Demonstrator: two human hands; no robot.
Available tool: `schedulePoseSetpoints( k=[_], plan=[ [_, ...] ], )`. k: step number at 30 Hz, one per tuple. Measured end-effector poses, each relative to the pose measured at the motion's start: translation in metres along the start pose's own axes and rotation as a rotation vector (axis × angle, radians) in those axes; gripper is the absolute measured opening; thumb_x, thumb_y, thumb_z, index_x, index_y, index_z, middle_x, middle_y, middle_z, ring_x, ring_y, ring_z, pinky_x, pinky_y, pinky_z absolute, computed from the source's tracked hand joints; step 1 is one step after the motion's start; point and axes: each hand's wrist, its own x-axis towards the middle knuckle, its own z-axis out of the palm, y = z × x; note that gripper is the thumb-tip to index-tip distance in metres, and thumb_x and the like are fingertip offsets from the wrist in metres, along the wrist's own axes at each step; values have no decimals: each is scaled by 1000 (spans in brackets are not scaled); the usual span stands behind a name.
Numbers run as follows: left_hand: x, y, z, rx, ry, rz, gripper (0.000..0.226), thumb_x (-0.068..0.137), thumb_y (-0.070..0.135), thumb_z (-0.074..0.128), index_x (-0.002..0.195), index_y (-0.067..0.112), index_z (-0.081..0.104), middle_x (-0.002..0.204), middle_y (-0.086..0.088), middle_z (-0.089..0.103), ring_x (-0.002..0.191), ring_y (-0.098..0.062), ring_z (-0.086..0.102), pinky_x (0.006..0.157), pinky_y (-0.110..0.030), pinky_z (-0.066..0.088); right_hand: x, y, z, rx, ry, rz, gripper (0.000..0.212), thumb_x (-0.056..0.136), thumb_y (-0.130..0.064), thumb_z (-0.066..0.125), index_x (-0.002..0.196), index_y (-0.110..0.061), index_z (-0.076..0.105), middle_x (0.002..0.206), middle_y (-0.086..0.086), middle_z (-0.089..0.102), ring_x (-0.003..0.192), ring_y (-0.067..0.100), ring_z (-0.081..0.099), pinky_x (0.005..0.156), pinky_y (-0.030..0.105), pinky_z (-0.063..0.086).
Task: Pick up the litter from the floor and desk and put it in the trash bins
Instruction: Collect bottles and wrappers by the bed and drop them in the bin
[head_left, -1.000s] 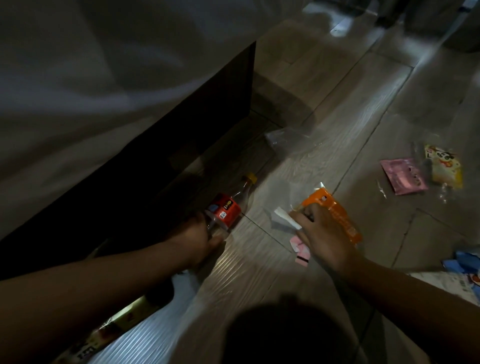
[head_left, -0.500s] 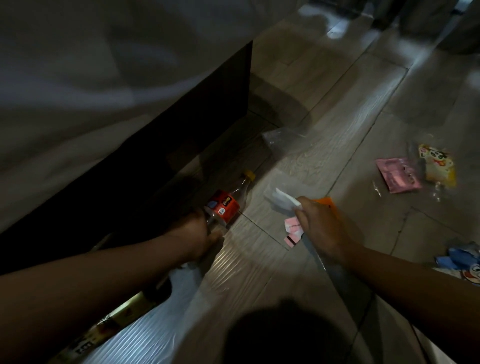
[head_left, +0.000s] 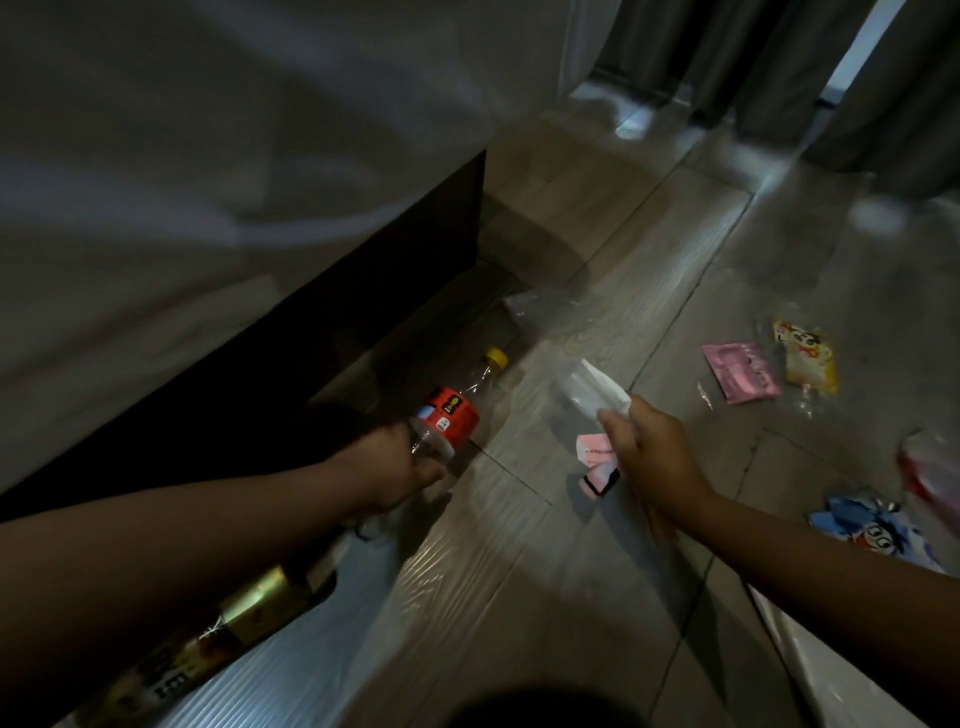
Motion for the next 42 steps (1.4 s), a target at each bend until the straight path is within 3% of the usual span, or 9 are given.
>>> schedulePoseSetpoints(
  k=[4, 10, 15, 19, 22, 25, 29, 36, 42],
  plan=[
    [-2, -1, 4, 52, 7, -35, 66, 84, 57, 58, 129, 11, 44, 106, -2, 54, 85, -11, 48, 69, -23, 38, -12, 12, -6, 75, -24, 127, 24, 96, -25, 52, 74, -19, 58, 61, -2, 60, 53, 2, 59, 49, 20, 46],
    [-1, 5, 8, 56, 2, -28, 67, 83, 57, 58, 130, 12, 43, 108, -2, 55, 86, -12, 50, 67, -24, 39, -19, 40, -15, 129, 24, 471, 13, 93, -13, 58, 96, -2, 65, 86, 16, 69, 85, 33, 66, 69, 33, 51],
    [3, 7, 13, 30, -19, -24, 65, 82, 60, 58, 127, 16, 44, 111, -2, 55, 88, -13, 50, 70, -25, 39, -34, 59, -12, -31, -30, 504, 41, 90, -11, 61, 129, -8, 48, 92, 5, 62, 75, 12, 58, 57, 19, 40],
    [2, 4, 16, -20, -59, 26, 20, 84, 57, 57, 88, 41, 45, 104, 3, 48, 90, -12, 48, 67, -24, 38, -27, 64, -7, -120, -57, 526, 62, 84, -16, 72, 134, -1, 39, 115, 20, 62, 102, 34, 61, 76, 29, 42],
    [1, 6, 16, -20, -64, 25, 31, 84, 56, 56, 72, 43, 32, 96, 7, 41, 86, -10, 46, 60, -22, 34, -22, 64, -6, -130, -38, 534, 67, 82, -14, 74, 134, 0, 34, 115, 22, 61, 101, 35, 60, 72, 29, 43],
    [3, 5, 18, -47, -62, 10, 29, 84, 57, 56, 74, 37, 38, 93, 8, 41, 77, -6, 44, 55, -19, 31, -19, 66, -9, -76, -45, 547, 65, 83, -18, 73, 136, -3, 37, 115, 20, 61, 97, 30, 60, 64, 24, 43],
    [6, 3, 19, -78, -79, -22, 50, 81, 59, 58, 115, 25, 45, 99, 5, 47, 84, -10, 49, 61, -22, 36, -19, 65, -12, -52, -72, 534, 54, 89, -43, 61, 126, -5, 50, 108, 19, 65, 99, 33, 62, 84, 37, 49],
    [1, 17, 5, -118, -40, 80, 26, 86, 49, 59, 73, 39, 39, 85, 14, 36, 81, -6, 44, 59, -16, 32, -9, 41, -28, 4, 79, 481, 47, 91, -37, 61, 126, -6, 54, 114, 16, 64, 107, 33, 59, 90, 38, 46],
    [6, 59, -38, -77, 65, 145, 49, 83, 56, 59, 110, 15, 47, 93, 1, 51, 68, -5, 46, 54, -18, 33, 11, 4, -57, 109, 124, 428, 45, 87, -41, 64, 119, -10, 60, 108, 8, 67, 100, 26, 63, 86, 38, 49]
  ],
)
